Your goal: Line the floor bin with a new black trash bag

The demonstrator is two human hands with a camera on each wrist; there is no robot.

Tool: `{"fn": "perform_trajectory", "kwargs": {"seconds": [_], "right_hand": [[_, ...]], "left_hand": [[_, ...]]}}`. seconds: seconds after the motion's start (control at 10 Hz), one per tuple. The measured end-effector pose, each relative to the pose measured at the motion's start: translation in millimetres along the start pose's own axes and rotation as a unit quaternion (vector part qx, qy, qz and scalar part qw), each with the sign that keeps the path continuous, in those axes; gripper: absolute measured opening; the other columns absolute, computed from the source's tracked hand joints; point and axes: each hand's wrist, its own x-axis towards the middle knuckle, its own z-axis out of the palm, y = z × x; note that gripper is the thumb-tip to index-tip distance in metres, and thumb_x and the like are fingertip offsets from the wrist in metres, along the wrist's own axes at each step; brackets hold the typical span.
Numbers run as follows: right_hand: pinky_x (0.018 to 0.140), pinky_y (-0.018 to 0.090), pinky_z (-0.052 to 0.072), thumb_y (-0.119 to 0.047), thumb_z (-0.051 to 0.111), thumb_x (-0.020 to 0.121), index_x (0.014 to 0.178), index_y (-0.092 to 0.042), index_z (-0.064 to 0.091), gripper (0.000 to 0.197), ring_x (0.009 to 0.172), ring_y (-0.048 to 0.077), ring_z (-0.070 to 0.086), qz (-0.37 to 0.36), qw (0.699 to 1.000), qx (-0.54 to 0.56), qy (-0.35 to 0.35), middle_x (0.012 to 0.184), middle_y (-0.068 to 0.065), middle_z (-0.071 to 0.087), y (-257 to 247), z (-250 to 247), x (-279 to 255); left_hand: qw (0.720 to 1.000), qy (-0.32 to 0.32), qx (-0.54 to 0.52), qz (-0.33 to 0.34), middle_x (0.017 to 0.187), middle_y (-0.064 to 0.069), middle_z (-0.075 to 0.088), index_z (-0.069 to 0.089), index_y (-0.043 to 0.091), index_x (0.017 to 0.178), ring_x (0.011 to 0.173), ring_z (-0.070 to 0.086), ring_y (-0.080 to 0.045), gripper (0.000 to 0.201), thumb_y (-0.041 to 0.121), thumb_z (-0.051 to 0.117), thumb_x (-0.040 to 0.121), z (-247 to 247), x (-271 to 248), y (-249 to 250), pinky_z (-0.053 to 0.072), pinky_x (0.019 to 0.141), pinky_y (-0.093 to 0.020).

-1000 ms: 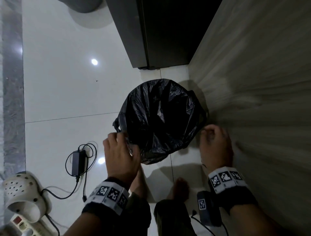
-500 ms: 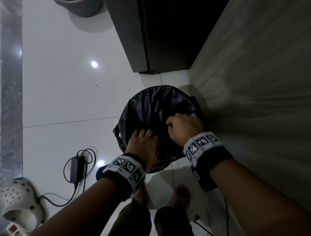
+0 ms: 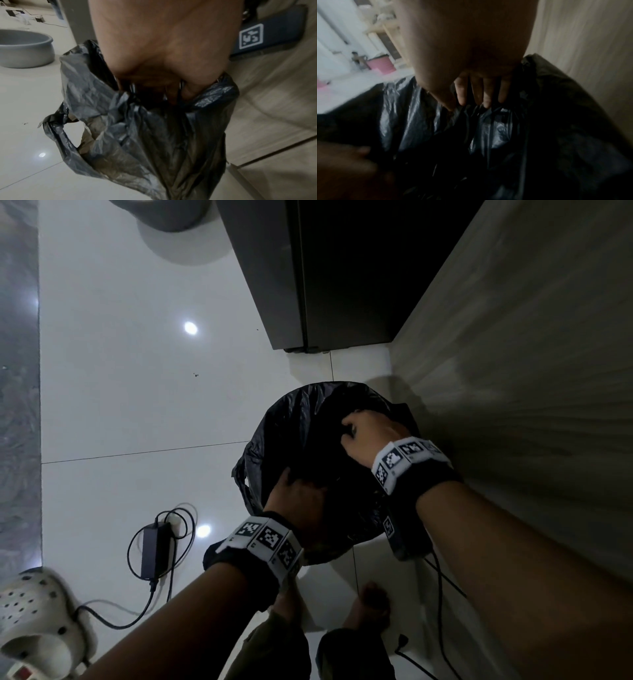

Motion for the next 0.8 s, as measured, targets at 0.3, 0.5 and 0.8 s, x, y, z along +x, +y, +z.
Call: {"fn": "perform_trajectory", "kwargs": {"seconds": [0.3,0.5,0.8], "right_hand": [[0.102,0.039,0.039,-0.006,0.055,0.087,0.136,-0.024,0.043,0.054,0.131,0.028,0.041,0.061,0.969,0.096,0.217,0.146,0.007,0.037,24,-1,-58],[0.100,0.034,0.042,-0.004,0.048,0.089,0.141,-0.025,0.038,0.056,0.124,0.029,0.050,0.067,0.964,0.205,0.152,0.139,0.011,0.049,39,-1,-55],[0.094,0.046,0.051,-0.025,0.050,0.091,0.128,-0.027,0.052,0.037,0.111,0.024,0.060,0.132,0.956,0.243,0.102,0.125,0.005,0.063,36,-38,-103]], "left_hand": [[0.960,0.200,-0.066,-0.184,0.159,-0.016,-0.013,0.008,0.023,0.149,0.146,-0.011,-0.035,0.080,0.055,0.041,0.084,-6,-2,-26,0.002,0.114,-0.059],[0.888,0.273,-0.327,-0.176,0.156,-0.013,0.014,0.020,0.017,0.145,0.139,0.023,-0.034,0.079,0.034,0.058,0.077,-11,-8,-27,0.037,0.105,-0.052],[0.814,0.264,-0.486,-0.174,0.124,-0.009,0.060,0.044,0.020,0.133,0.112,0.057,-0.027,0.049,0.023,0.056,0.085,-33,-51,-51,0.045,0.094,-0.035]]}}
